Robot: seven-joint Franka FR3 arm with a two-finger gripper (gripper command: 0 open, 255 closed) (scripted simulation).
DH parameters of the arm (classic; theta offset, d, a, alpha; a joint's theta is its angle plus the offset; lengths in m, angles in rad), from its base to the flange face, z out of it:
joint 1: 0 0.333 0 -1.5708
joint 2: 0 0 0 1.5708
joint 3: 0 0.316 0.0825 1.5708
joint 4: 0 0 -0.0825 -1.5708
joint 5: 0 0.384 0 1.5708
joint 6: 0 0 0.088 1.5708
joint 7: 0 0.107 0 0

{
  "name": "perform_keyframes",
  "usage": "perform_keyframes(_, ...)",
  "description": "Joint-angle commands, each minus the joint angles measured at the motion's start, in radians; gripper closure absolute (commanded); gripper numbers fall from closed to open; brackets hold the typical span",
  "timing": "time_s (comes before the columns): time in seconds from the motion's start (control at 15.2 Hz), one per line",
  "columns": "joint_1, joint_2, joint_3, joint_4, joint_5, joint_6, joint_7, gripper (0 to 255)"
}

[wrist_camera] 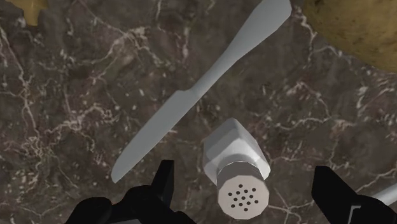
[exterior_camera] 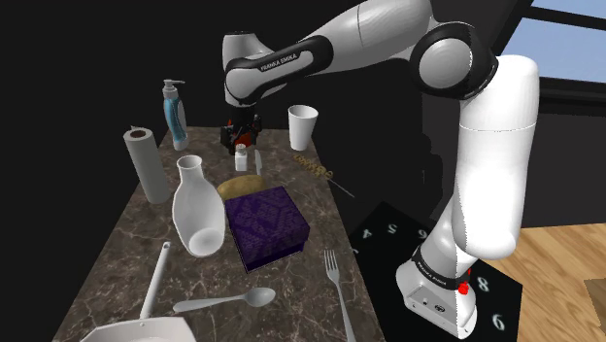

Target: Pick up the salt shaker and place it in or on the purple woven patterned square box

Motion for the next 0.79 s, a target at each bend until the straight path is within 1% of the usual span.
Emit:
perform_keyframes(0.0,0.000,0.000,0.000,0.000,0.000,0.000,0.000,255)
perform_keyframes(0.59,0.000,0.000,0.000,0.000,0.000,0.000,0.000,255)
perform_keyframes(0.73,0.000,-0.010,0.001,0.013,0.001,-0.023,-0.001,255)
